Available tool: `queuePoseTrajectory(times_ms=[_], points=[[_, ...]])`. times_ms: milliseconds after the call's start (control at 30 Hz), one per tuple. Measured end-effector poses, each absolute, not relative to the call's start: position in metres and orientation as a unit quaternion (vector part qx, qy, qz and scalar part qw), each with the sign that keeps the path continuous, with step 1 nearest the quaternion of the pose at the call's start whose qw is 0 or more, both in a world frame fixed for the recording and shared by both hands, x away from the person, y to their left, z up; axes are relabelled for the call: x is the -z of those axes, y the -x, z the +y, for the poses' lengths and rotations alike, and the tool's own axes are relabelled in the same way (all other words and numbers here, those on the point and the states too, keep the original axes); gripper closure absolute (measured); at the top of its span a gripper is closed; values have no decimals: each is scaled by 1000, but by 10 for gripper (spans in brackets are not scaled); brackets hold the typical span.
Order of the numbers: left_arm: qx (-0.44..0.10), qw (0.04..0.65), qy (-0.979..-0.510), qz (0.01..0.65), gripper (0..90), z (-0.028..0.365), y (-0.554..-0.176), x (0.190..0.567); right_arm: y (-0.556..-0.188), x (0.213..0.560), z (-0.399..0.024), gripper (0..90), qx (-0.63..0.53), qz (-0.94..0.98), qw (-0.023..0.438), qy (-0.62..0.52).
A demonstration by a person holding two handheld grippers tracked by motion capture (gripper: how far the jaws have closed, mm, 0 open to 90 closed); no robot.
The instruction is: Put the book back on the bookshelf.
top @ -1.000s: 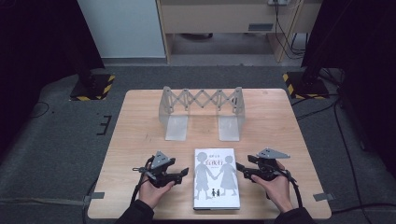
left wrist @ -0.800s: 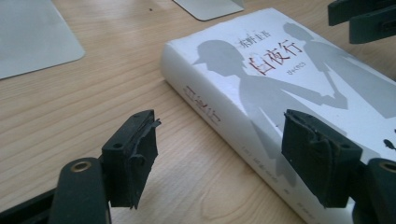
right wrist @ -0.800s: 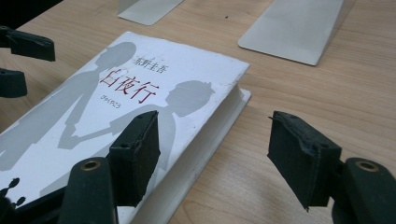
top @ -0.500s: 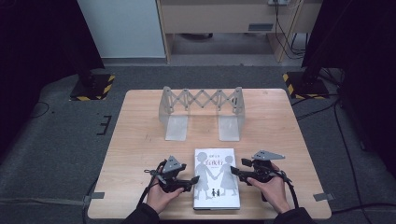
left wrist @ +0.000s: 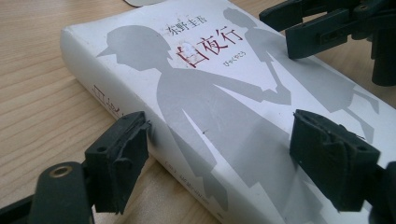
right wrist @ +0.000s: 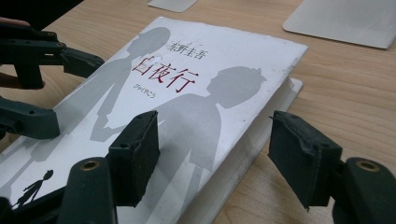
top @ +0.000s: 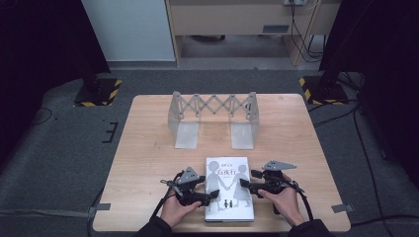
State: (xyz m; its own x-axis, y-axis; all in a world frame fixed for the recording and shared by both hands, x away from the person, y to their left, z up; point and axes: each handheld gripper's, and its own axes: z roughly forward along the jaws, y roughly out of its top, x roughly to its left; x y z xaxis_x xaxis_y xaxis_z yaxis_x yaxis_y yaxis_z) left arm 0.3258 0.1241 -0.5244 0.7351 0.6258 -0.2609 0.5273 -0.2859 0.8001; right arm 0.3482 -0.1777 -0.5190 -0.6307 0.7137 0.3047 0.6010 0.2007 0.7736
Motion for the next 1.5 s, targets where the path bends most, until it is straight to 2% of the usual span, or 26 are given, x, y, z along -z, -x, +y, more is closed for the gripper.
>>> queuePoseTrajectory(times_ms=[467, 633, 1000, 1333, 1500], points=[[-58, 485, -793, 364, 160, 118, -325, 527, -352, 523, -174, 320, -473, 766, 30, -434], [-51, 490, -790, 365, 156, 120, -326, 527, -351, 519, -176, 341, -478, 765, 36, -429], [-43, 503, -789, 350, 208, 129, -327, 520, -350, 498, -171, 369, -548, 728, 57, -408], [-30, 504, -788, 352, 209, 130, -329, 522, -357, 502, -166, 373, -542, 728, 46, -416], [-33, 505, -789, 349, 208, 131, -329, 520, -357, 497, -166, 371, -550, 727, 57, -407]])
